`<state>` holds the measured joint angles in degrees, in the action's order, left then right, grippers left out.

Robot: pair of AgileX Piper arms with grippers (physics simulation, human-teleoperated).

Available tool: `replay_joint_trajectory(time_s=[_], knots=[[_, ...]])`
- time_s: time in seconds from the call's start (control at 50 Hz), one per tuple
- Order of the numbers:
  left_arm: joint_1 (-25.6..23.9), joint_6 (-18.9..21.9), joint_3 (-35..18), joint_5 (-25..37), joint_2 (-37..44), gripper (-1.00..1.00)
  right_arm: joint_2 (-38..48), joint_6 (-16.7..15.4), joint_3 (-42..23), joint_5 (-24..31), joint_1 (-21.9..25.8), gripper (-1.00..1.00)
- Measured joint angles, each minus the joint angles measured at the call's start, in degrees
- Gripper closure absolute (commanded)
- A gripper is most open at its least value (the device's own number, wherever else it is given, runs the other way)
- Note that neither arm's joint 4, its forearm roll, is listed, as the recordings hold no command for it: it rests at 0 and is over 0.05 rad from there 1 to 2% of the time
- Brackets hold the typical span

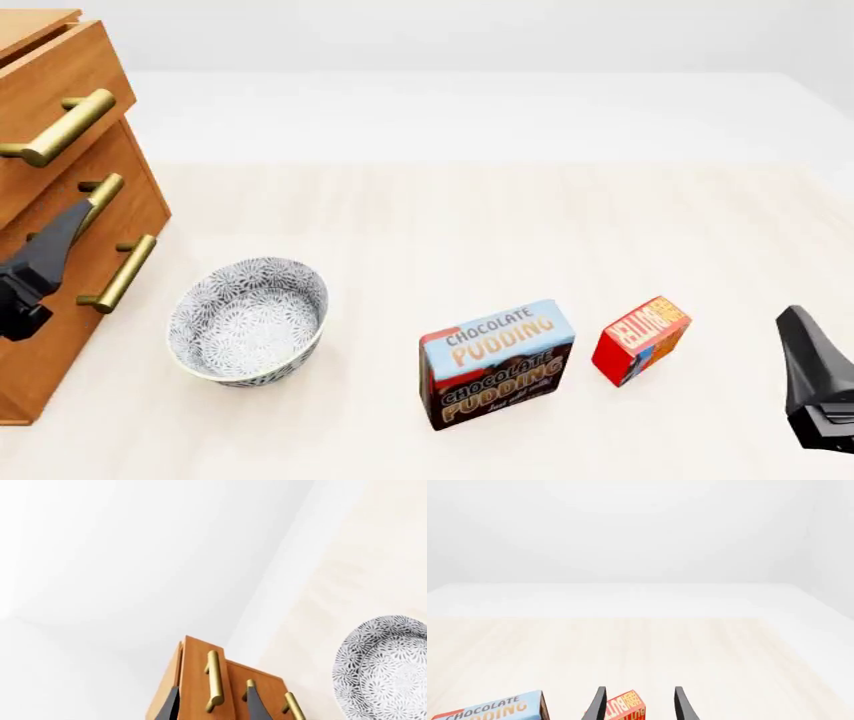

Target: Put the butter at the back in the top drawer of the cabinet and close it.

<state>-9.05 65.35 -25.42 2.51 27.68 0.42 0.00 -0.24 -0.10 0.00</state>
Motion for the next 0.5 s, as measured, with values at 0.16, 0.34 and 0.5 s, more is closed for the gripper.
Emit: replay_joint_trajectory(time_s=[0.16,0.34,0.5], knots=[[0.55,0.58,0.21,-0.41,0.12,-1.00,0.00,0.00,0.00,0.00,0.00,-1.00],[1.15,1.12,0.25,-0.66,0.13,-1.00,0.00,0.00,0.00,0.00,0.00,-1.00],[1.73,1.52,0.33,-1.34,0.64,-1.00,0.00,0.00,0.00,0.00,0.00,-1.00]])
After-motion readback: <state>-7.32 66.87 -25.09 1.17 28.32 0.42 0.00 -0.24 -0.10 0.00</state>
